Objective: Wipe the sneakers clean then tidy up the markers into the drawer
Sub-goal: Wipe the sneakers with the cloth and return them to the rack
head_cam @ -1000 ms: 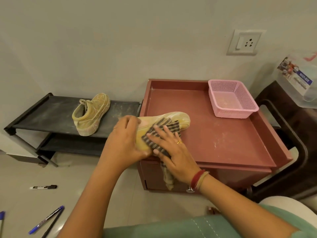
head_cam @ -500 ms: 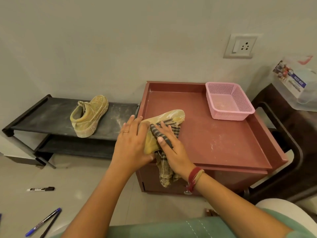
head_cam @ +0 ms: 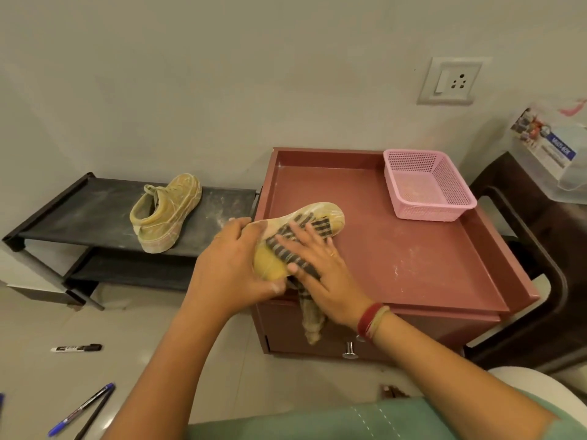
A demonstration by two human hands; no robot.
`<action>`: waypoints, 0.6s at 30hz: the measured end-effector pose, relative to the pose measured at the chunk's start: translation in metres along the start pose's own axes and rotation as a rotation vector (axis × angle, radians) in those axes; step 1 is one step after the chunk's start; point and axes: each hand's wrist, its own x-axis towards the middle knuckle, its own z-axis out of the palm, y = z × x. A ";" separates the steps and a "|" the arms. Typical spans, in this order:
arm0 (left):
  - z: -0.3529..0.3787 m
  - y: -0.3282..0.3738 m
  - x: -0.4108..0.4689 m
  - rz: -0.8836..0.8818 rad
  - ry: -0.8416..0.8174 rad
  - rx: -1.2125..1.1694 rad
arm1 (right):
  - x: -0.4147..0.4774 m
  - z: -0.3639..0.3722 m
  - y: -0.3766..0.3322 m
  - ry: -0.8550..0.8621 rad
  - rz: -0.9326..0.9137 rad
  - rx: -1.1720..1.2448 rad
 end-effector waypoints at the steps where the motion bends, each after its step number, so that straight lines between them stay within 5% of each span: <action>1: -0.002 0.002 0.001 -0.005 -0.001 0.012 | 0.005 -0.004 0.003 0.032 0.065 0.009; 7: -0.005 0.003 -0.002 0.025 -0.015 0.001 | -0.012 0.006 -0.012 -0.084 -0.066 -0.003; 11: -0.005 0.006 0.000 0.010 -0.052 0.051 | 0.008 -0.010 0.001 0.081 0.195 0.045; 15: -0.005 0.006 0.001 0.030 -0.076 0.111 | -0.013 0.009 -0.018 -0.083 -0.062 -0.026; 18: -0.006 0.011 0.002 -0.014 -0.114 0.168 | -0.003 0.003 0.003 0.039 0.044 -0.014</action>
